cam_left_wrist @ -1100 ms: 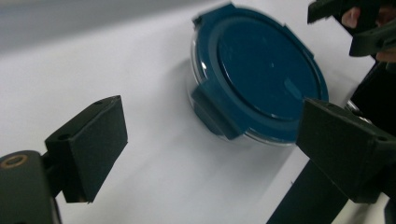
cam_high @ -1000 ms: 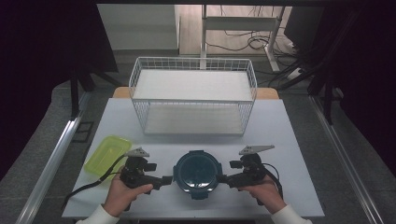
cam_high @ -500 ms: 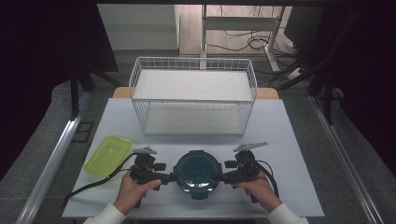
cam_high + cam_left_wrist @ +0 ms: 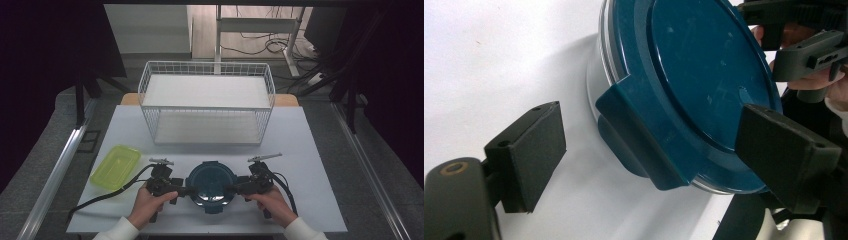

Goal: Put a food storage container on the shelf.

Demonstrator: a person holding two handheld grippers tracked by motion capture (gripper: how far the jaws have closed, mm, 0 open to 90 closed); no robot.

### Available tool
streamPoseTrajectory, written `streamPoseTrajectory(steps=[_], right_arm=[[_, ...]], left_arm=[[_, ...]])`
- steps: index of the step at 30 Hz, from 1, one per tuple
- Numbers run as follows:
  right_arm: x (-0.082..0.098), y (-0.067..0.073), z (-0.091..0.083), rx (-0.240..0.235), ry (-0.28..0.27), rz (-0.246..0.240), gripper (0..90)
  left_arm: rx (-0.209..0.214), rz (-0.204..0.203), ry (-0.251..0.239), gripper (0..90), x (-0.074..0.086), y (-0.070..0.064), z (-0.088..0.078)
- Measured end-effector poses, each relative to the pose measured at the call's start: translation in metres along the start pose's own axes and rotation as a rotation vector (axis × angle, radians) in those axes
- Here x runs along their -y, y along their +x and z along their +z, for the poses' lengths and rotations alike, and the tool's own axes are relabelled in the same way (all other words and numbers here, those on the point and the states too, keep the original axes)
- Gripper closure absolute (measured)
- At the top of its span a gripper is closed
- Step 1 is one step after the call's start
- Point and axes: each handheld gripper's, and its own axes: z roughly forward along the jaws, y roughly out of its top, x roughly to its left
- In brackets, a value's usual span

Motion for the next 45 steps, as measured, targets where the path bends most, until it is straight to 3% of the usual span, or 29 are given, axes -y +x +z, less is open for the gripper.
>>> streamPoseTrajectory(steps=[10, 15, 22, 30, 36, 45], right_arm=[[0.002, -0.002, 0.011, -0.045, 0.045, 0.061, 10.0], [0.002, -0.001, 0.01, -0.058, 0.043, 0.073, 15.2], [0.002, -0.004, 0.005, -0.062, 0.026, 0.135, 23.6], [0.004, -0.002, 0.0, -0.057, 0.009, 0.127, 27.9], [0.013, 0.003, -0.009, -0.054, -0.031, 0.166, 33.9], [0.017, 0.008, -0.014, -0.045, -0.049, 0.197, 37.3]], left_arm=[[0.071, -0.047, 0.016, 13.3, 0.0, 0.004, 0.01], [0.115, -0.065, 0.01, 20.9, 0.001, 0.002, 0.011], [0.105, -0.083, 0.012, 25.3, 0.001, 0.003, 0.01], [0.102, -0.089, -0.005, 32.9, 0.002, -0.001, 0.005], [0.096, -0.083, -0.035, 36.4, 0.006, -0.007, 0.001], [0.091, -0.089, -0.054, 38.5, 0.009, -0.01, -0.001]])
